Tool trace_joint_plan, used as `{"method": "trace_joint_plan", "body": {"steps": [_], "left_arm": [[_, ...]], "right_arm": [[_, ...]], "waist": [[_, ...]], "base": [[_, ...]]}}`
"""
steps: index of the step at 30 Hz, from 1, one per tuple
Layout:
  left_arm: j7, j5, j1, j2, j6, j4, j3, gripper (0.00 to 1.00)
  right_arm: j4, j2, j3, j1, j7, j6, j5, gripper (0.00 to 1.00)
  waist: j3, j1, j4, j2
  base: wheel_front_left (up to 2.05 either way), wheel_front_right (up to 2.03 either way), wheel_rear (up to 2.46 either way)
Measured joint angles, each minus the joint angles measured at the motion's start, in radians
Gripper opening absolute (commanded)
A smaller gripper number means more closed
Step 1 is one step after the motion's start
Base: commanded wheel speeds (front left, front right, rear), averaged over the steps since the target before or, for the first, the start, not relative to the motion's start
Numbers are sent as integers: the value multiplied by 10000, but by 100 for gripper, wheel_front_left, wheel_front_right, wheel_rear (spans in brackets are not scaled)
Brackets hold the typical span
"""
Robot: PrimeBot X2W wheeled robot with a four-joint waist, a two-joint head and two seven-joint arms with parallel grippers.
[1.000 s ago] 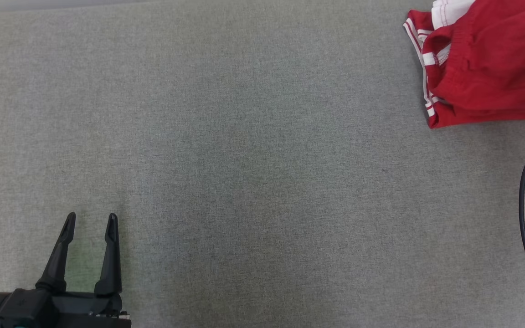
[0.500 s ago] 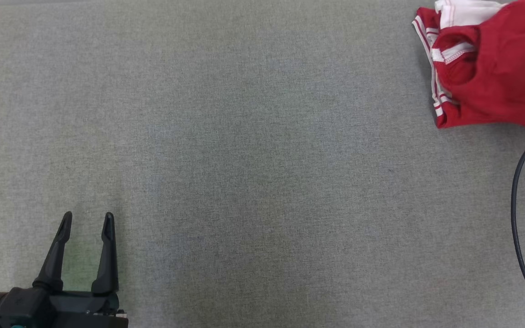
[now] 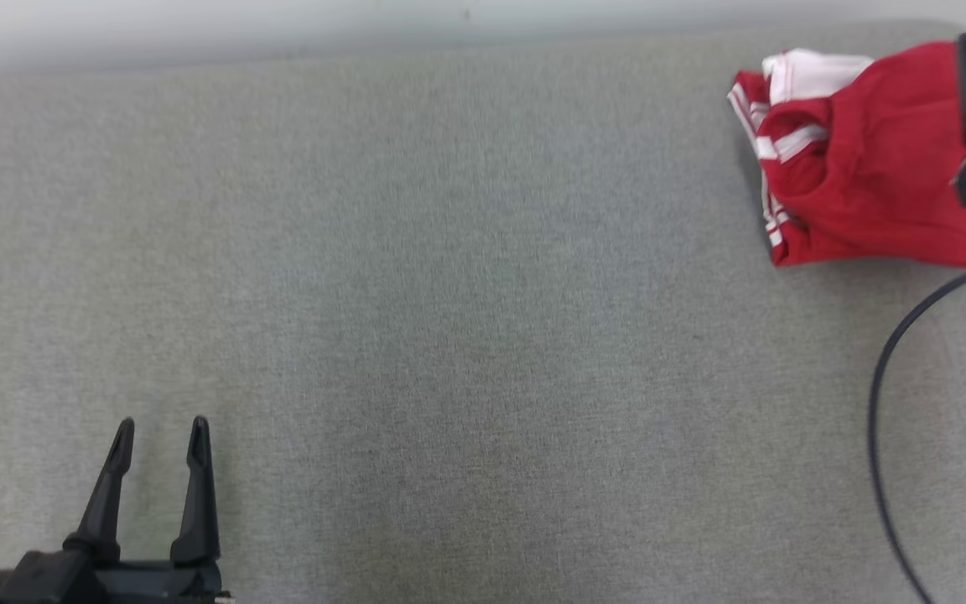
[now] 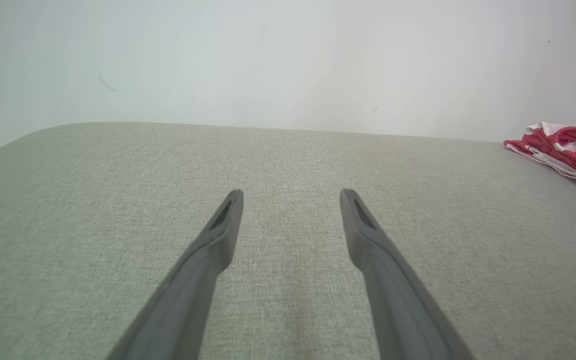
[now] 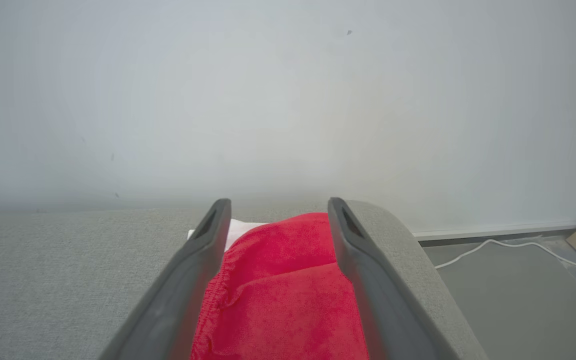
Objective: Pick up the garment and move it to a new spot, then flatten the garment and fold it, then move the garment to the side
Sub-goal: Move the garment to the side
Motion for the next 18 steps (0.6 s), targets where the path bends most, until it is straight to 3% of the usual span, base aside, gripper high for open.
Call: {"method": "trace_joint_plan", "body": {"steps": [8, 18], "left_arm": [[0, -86, 439, -65, 132, 117, 88, 100], [0, -167, 724, -105, 199, 309, 29, 100]], "right_arm": [[-1154, 284, -558, 974, -610, 0, -117, 100], [-3699, 663, -4337, 3312, -648, 0, -2529, 100]], "waist": [[-856, -1, 13, -1], [-1731, -2, 147, -2]], "base": [[0, 0, 0], [0, 0, 0]]}}
